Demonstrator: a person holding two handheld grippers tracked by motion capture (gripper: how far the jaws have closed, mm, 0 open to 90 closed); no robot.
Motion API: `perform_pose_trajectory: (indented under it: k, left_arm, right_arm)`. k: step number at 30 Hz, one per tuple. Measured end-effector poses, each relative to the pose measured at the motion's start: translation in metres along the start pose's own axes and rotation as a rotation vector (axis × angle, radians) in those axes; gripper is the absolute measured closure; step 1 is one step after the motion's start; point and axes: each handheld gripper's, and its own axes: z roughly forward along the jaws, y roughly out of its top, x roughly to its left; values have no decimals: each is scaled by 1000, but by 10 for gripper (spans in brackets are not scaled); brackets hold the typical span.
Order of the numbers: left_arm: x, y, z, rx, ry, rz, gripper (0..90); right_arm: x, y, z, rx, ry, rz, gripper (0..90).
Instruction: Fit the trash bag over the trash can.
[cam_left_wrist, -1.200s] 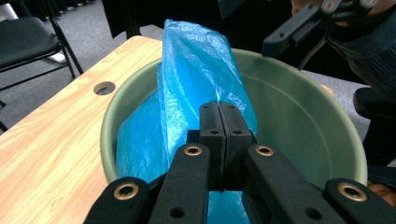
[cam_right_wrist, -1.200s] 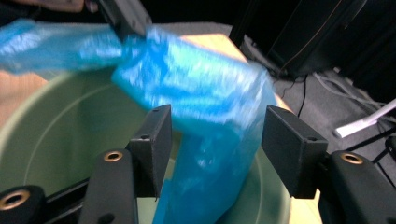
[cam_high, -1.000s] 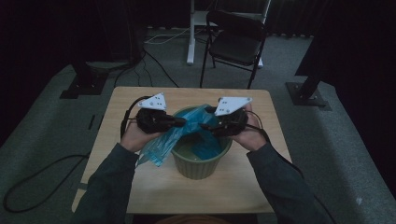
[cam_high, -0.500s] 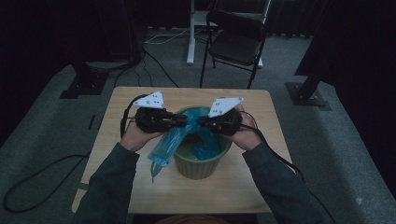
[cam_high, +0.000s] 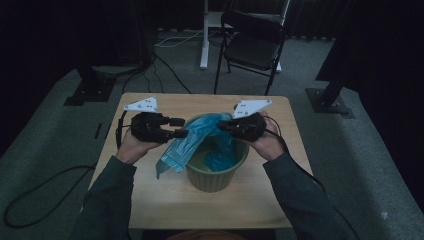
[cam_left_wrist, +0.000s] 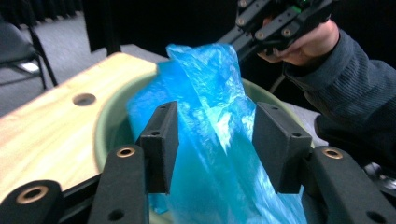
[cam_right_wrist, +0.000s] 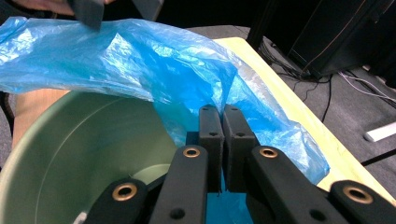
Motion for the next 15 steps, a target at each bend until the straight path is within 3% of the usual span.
perform_pose_trajectory:
  k: [1,3,6,11,15]
  left_arm:
    - [0,1,4,12,-12,5,517]
    - [-3,3,10,28,2,18,685]
    - [-5,7,15,41,15,33,866]
    - [-7,10,19,56,32,47,896]
    - [-7,10,20,66,44,52,896]
  right_arm:
    - [0,0,1,0,0,-3,879]
    - [1,0,2,4,4,-7,867]
    - [4,-1,3,26,44,-29,732]
    - [10,0,-4,9,71,-83,514]
    - [10,2,-17,-26,63,-110,453]
